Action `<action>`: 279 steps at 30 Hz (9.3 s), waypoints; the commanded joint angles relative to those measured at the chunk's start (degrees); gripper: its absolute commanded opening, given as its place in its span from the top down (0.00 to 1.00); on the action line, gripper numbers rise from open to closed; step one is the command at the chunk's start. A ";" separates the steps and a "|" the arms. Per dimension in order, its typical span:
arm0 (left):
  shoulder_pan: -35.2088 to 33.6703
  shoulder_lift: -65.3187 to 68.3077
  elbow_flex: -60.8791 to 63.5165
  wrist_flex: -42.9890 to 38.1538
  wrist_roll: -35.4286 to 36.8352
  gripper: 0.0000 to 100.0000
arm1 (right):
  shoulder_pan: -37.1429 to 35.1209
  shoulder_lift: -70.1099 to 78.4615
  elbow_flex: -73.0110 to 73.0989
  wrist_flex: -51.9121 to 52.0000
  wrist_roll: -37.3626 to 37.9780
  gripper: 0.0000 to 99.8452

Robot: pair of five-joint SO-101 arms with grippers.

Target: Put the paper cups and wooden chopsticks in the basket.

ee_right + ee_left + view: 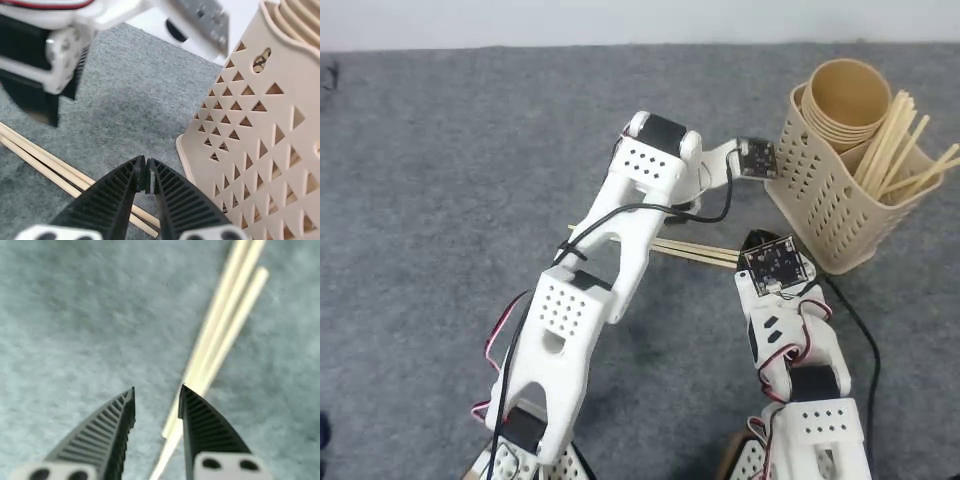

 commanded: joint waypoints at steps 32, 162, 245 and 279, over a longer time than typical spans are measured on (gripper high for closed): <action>3.96 -14.07 21.93 -5.80 -5.19 0.86 | 0.66 -1.10 0.88 -1.36 -0.18 0.99; 22.86 -17.85 -37.93 -32.35 47.12 0.99 | 6.37 -19.91 0.62 13.23 -10.73 0.99; 21.63 5.89 -38.02 -55.74 37.80 0.94 | 6.37 -19.82 0.62 13.23 -10.11 0.99; -34.99 -32.35 -4.00 1.85 37.89 0.94 | -5.49 -19.82 -3.34 22.02 0.70 0.77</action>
